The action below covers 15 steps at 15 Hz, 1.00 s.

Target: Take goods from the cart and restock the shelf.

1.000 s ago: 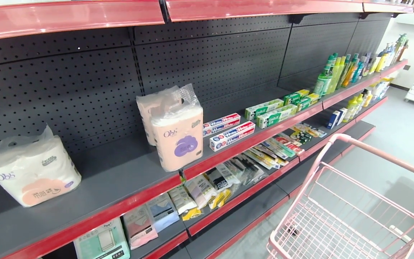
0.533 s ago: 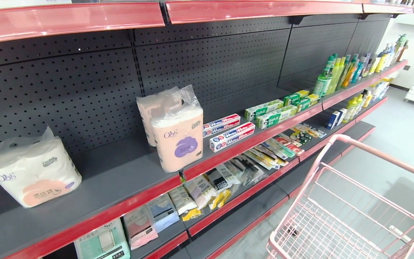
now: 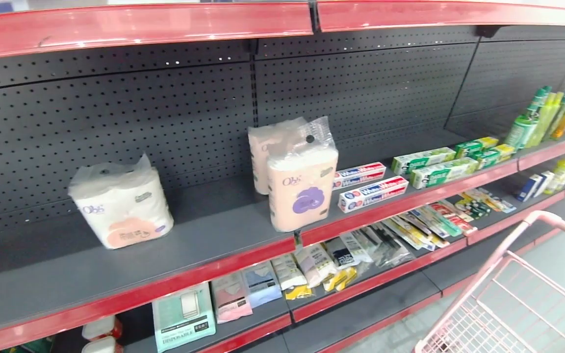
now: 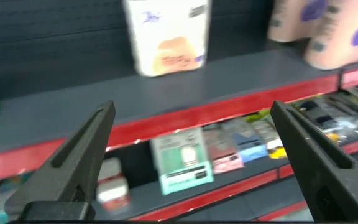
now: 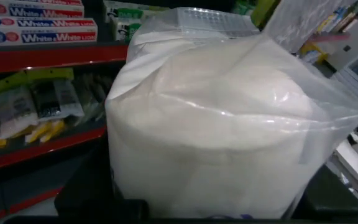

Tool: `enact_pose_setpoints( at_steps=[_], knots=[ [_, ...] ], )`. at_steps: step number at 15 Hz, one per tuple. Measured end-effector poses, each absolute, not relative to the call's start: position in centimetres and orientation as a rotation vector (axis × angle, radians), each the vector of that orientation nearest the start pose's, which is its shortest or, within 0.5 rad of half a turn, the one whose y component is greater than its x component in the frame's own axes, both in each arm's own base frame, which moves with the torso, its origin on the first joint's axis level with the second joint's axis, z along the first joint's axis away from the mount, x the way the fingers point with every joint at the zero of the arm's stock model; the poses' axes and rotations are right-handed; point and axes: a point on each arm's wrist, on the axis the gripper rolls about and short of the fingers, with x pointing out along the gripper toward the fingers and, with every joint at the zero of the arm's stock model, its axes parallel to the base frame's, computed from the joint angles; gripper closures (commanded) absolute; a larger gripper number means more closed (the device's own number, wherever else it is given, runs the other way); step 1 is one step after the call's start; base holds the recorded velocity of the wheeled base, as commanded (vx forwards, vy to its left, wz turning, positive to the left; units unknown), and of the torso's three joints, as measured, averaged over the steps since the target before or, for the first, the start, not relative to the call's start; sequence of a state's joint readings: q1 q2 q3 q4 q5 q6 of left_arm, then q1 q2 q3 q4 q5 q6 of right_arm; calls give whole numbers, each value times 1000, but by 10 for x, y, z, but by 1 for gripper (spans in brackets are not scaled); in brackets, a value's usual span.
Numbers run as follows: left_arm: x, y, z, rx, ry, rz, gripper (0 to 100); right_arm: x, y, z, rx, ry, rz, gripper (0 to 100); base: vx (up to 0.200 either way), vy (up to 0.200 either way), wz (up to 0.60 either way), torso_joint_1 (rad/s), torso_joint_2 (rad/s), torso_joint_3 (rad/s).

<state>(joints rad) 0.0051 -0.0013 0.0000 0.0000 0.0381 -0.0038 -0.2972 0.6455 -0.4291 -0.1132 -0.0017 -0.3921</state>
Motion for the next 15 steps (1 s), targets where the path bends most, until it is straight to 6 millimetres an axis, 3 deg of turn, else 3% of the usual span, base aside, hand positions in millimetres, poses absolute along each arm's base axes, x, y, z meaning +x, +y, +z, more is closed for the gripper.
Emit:
enact_pose_setpoints(
  at_steps=[9,15],
  knots=[
    [-23,1,75,-4,-1,43,0,46,-14,201,-374,171,-271,100,0,0,600,4,2,0],
    [-23,1,76,-4,-1,42,0,39,-11,190,-312,159,-253,100,0,0,0,0,0,0]
  ],
)
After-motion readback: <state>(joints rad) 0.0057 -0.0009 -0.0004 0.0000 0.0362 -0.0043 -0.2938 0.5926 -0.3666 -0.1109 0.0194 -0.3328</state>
